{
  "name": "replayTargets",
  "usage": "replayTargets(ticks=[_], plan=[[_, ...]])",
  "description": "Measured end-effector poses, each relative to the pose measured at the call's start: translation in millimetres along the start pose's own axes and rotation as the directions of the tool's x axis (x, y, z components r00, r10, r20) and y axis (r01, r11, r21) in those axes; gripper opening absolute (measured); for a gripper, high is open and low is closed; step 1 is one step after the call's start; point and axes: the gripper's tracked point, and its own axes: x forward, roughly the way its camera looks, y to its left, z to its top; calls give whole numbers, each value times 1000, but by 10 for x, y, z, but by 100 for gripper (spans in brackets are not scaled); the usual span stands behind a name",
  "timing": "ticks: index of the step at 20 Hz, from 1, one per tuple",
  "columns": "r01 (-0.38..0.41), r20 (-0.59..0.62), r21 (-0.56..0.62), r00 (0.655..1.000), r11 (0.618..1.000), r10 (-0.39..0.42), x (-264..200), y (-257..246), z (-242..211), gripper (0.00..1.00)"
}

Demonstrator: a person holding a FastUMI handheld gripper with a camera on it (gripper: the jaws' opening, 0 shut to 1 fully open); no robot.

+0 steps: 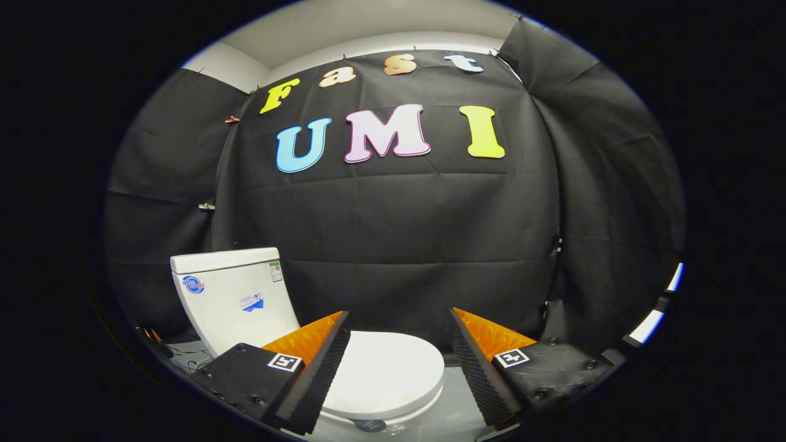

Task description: Open the toilet lid.

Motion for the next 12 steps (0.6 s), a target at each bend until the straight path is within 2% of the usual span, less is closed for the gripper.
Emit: replayTargets(ticks=[12], plan=[[-6, -23, -1, 1000, 1000, 6, 10, 9, -91, 98]])
